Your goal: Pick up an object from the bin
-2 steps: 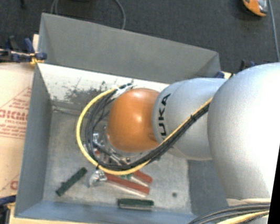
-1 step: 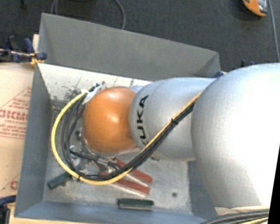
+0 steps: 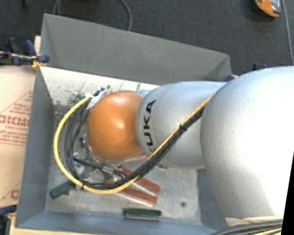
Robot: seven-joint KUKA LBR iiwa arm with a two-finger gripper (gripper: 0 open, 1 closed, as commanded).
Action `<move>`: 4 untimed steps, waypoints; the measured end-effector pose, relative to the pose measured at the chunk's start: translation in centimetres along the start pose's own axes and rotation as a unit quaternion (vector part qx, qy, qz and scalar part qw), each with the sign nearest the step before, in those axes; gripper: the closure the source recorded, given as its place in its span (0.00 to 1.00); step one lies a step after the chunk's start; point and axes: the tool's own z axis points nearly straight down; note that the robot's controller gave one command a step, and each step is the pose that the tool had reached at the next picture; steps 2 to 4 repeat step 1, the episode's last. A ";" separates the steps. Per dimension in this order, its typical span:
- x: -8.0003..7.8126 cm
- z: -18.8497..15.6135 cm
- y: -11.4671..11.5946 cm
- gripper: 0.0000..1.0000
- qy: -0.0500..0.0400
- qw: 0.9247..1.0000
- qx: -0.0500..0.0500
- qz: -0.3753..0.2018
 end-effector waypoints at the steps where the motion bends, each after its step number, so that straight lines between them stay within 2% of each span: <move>1: 0.4 -18.7 -0.8 1.00 -0.002 1.000 -0.002 0.011; 4: 0.4 -18.7 -0.8 1.00 -0.002 1.000 -0.002 0.011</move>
Offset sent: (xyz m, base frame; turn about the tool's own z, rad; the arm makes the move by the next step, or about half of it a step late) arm 0.0000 0.0000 0.0000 0.0000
